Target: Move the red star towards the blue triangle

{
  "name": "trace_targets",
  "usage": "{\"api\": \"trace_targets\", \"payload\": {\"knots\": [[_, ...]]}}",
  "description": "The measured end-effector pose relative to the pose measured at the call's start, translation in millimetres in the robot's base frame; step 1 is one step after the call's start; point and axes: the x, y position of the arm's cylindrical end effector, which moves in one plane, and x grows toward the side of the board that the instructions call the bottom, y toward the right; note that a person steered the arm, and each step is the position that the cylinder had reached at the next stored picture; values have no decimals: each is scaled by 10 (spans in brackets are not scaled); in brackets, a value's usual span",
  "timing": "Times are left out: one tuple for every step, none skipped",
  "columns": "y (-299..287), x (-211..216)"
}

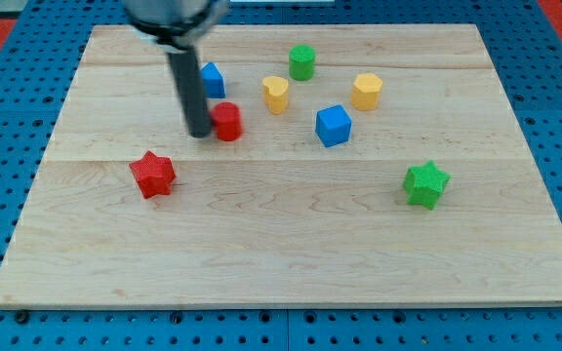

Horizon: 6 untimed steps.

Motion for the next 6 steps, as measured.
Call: {"api": "trace_targets", "payload": {"knots": [[236,0],[244,386],[147,1080],[-382,905],[-545,615],[-412,982]]}}
